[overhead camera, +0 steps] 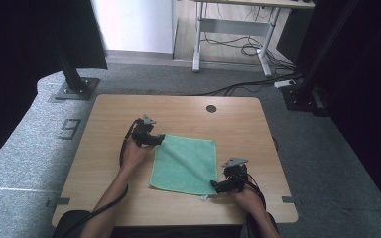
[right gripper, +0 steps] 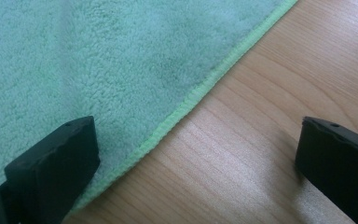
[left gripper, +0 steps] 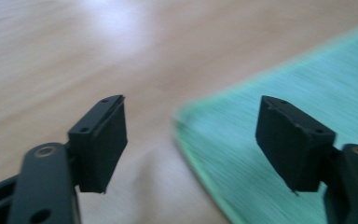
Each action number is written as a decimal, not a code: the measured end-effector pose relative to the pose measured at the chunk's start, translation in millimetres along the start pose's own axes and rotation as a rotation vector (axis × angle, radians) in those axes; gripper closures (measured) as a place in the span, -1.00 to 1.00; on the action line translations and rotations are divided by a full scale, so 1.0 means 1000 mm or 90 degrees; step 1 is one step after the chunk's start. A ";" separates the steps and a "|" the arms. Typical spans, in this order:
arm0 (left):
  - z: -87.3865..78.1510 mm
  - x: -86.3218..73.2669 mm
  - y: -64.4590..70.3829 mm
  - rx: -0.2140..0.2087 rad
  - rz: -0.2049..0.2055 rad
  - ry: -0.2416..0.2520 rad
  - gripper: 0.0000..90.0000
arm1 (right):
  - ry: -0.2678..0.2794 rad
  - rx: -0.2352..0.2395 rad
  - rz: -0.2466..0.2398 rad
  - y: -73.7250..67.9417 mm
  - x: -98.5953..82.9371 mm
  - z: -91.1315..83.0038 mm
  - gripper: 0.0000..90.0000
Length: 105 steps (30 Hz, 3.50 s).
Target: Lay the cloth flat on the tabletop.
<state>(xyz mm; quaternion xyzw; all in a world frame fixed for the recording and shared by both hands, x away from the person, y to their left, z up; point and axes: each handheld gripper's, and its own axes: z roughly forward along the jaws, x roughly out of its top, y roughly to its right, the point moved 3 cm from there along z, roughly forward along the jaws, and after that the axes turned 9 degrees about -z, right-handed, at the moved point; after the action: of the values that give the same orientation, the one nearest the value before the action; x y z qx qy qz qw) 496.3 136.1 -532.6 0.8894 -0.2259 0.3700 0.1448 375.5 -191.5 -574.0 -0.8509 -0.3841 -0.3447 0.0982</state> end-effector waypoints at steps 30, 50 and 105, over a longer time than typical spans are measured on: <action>-0.062 -0.094 0.040 -0.032 0.033 -0.039 -0.60 | 0.017 -0.077 0.044 0.026 0.034 0.013 -0.99; -0.020 -0.064 0.007 0.017 -0.009 -0.055 -0.62 | 0.004 -0.128 0.068 0.060 0.050 0.051 -1.00; -0.085 -0.129 -0.010 -0.006 -0.010 -0.062 -0.86 | 0.018 -0.059 0.076 0.030 -0.015 -0.008 -1.00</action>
<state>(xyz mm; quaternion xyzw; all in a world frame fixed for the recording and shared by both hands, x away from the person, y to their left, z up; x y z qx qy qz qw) 370.2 219.2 -568.7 0.9076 -0.2273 0.3237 0.1410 386.7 -224.3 -575.2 -0.8710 -0.3148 -0.3675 0.0846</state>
